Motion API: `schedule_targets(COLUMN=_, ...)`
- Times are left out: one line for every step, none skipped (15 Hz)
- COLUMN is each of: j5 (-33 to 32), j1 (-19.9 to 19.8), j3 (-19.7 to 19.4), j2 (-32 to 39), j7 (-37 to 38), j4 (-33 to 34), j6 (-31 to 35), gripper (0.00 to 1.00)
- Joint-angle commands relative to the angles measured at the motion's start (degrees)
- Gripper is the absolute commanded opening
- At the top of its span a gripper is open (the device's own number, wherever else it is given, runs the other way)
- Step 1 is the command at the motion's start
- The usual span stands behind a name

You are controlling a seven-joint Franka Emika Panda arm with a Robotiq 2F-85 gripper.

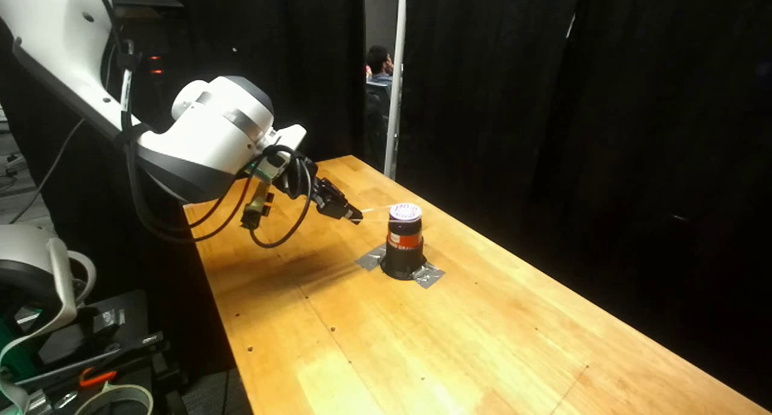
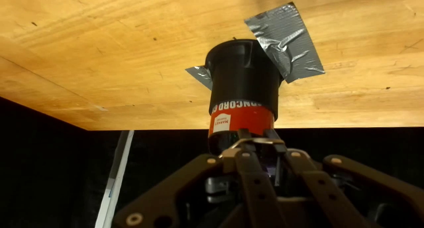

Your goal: Put the rubber band on the cup

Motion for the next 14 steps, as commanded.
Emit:
schedule_targets(j5=1.08, j1=6.05, j3=-1.72, j2=8.08, j7=8.74, j4=-2.88, j6=1.36, gripper=0.18)
schedule_targets(j5=1.13, j1=6.66, j3=-1.42, j2=9.18, j7=10.31, j4=-3.14, j6=1.04, gripper=0.19)
schedule_targets(j5=1.47, j1=7.39, j3=-1.17, j2=10.37, j7=12.11, j4=-3.38, j6=0.41, gripper=0.17)
schedule_targets(j5=1.78, j1=8.09, j3=-0.99, j2=11.64, j7=13.91, j4=-3.57, j6=-0.07, gripper=0.17)
schedule_targets(j5=2.21, j1=8.93, j3=-0.9, j2=12.88, j7=15.73, j4=-3.72, j6=-0.75, gripper=0.17)
schedule_targets(j5=2.76, j1=9.62, j3=-0.75, j2=13.91, j7=17.57, j4=-3.86, j6=-1.66, gripper=0.18)
schedule_targets(j5=3.33, j1=10.23, j3=-0.44, j2=14.94, j7=19.43, j4=-3.89, j6=-2.7, gripper=0.17)
schedule_targets(j5=3.77, j1=11.05, j3=-0.45, j2=16.31, j7=21.65, j4=-3.85, j6=-3.31, gripper=0.16)
schedule_targets(j5=3.97, j1=11.67, j3=-0.42, j2=17.23, j7=23.56, j4=-3.84, j6=-3.94, gripper=0.15)
schedule_targets(j5=4.1, j1=12.32, j3=-0.28, j2=18.06, j7=25.1, j4=-3.86, j6=-4.72, gripper=0.14)
schedule_targets(j5=3.98, j1=13.03, j3=-0.33, j2=19.07, j7=26.51, j4=-3.83, j6=-5.18, gripper=0.13)
schedule_targets(j5=3.56, j1=13.78, j3=-0.62, j2=20.03, j7=27.84, j4=-3.85, j6=-5.26, gripper=0.12)
schedule_targets(j5=3.0, j1=15.14, j3=-1.02, j2=20.98, j7=29.2, j4=-4.18, j6=-5.14, gripper=0.13)
schedule_targets(j5=2.61, j1=15.86, j3=-1.2, j2=21.79, j7=30.22, j4=-4.29, j6=-4.96, gripper=0.13)
